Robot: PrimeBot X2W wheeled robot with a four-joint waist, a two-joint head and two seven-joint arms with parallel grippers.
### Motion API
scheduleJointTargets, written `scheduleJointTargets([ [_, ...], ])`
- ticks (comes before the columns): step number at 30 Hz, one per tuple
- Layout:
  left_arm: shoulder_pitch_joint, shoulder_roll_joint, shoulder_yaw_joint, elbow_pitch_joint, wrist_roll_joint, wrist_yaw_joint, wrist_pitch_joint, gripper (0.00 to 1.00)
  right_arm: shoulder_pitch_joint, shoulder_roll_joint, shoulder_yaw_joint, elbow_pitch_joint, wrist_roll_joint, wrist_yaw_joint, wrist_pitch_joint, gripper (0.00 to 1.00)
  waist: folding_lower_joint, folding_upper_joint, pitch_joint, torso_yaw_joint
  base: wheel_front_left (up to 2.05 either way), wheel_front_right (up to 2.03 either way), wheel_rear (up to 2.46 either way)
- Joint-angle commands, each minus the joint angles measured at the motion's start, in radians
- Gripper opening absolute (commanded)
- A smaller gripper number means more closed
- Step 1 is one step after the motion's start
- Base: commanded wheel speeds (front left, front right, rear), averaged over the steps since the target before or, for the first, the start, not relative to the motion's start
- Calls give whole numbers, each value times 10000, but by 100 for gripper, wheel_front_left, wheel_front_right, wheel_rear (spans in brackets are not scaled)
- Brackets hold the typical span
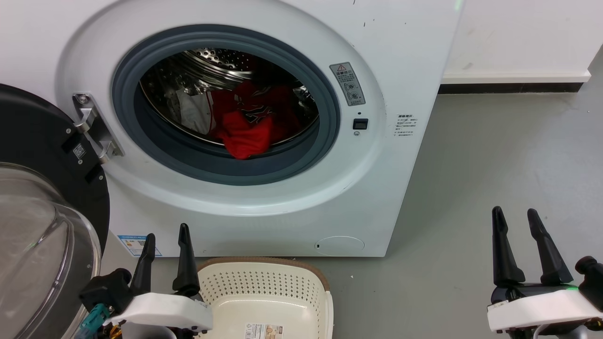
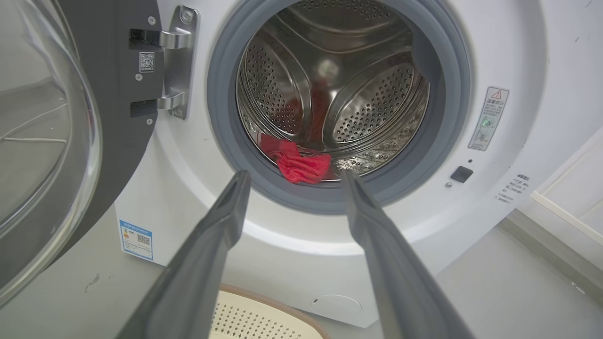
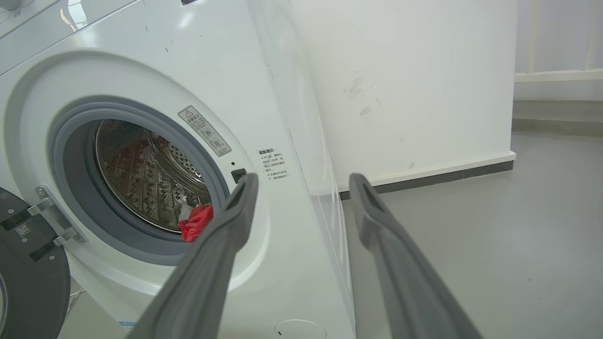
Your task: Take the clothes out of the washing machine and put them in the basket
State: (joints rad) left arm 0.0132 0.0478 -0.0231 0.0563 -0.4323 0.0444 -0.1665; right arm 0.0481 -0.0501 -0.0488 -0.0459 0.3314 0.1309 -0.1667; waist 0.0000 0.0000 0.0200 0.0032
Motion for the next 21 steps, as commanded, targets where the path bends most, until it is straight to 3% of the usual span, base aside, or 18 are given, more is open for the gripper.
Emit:
scheduleJointTargets([
  [1,28,26,-11,-147,255,21,-91,100,86,-7,26,-182,-248,-3,-80,100,0,0,1,3,0,0,0],
  [21,252,30,-166,-284,1937,90,-525,100,375,-3,84,-559,-1997,-3,-534,100,0,0,44,1,0,0,0],
])
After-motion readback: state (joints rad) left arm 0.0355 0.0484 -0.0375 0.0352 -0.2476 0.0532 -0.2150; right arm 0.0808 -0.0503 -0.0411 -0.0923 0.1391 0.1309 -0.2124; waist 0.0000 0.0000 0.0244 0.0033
